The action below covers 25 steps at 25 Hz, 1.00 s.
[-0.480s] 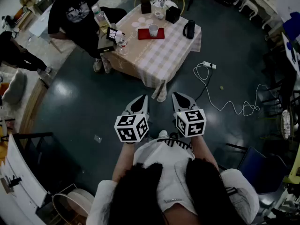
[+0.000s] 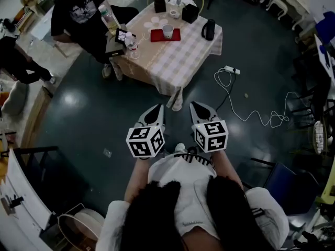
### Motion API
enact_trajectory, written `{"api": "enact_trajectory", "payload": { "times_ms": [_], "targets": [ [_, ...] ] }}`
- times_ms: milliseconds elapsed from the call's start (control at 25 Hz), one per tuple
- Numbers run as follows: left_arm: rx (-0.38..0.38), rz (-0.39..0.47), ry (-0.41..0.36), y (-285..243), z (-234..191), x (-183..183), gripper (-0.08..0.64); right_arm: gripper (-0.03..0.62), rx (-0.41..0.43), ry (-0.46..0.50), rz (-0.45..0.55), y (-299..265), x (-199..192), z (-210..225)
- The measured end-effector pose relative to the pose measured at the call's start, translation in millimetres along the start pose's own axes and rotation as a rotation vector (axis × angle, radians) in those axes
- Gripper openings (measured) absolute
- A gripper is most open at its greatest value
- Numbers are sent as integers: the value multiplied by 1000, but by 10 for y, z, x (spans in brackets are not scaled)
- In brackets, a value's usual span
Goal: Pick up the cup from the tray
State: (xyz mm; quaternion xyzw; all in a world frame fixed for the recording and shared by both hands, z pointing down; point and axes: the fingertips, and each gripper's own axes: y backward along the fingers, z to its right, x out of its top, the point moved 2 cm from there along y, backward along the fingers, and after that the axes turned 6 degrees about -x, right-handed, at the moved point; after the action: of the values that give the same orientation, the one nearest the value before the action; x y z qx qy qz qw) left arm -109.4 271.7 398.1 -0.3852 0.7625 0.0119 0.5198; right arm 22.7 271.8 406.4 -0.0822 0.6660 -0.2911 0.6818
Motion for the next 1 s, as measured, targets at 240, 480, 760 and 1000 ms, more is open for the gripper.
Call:
{"api": "enact_trajectory", "payload": {
  "times_ms": [240,480,760,1000],
  "targets": [
    [15,-2,7,-53,85,-33,6,11,31,-52,38,35,36,161],
    [38,-5,12,-123,170,-92,6,145,118,-12,51,53,52,213],
    [69,-19,-15,-210,242,-178,6,234,144,-2,80,22,66,340],
    [97,4,-42,-309,123,-37,6,262,152,-2,99,-109,134,385]
  ]
}}
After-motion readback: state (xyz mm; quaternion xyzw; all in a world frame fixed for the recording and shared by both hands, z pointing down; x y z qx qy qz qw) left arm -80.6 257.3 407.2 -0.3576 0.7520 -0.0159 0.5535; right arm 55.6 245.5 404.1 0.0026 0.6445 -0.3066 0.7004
